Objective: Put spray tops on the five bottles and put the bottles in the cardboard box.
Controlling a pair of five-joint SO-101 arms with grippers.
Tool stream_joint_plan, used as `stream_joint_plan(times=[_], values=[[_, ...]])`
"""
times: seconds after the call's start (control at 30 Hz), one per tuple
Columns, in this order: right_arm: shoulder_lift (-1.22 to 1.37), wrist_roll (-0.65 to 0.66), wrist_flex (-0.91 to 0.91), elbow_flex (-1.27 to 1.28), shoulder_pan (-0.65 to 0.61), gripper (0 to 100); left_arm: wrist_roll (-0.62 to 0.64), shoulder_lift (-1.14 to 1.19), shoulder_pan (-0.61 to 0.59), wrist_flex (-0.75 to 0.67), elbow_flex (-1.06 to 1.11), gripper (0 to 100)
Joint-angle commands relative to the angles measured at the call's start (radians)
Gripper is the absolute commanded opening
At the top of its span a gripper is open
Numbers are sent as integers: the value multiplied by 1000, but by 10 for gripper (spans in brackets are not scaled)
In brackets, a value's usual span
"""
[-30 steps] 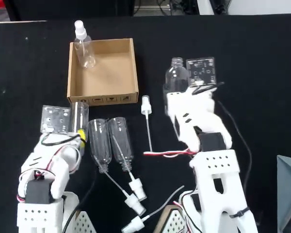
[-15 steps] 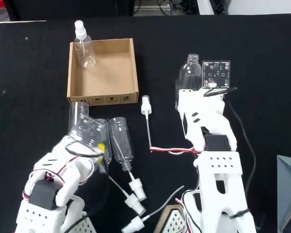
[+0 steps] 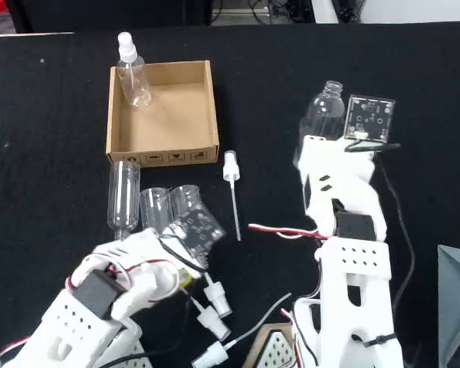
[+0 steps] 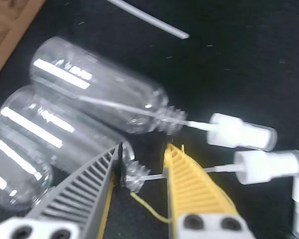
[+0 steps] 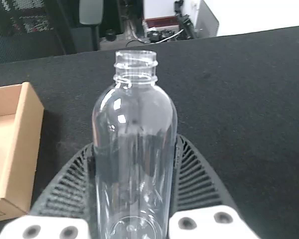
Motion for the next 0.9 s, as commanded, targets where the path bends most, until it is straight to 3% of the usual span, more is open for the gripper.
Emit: stream_joint_plan(times=[0.0, 0.3, 0.6, 0.87], values=[[-35, -8, -35, -12, 31, 12, -11, 60, 91, 5, -77, 135], [-35, -8, -37, -15, 37, 12, -66, 153, 140, 6, -101, 135], [-35, -57, -23, -74, 138, 12, -114, 239, 246, 3, -113, 134], [-33, -55, 144, -209, 180, 11, -175, 299, 332, 6, -111, 137]])
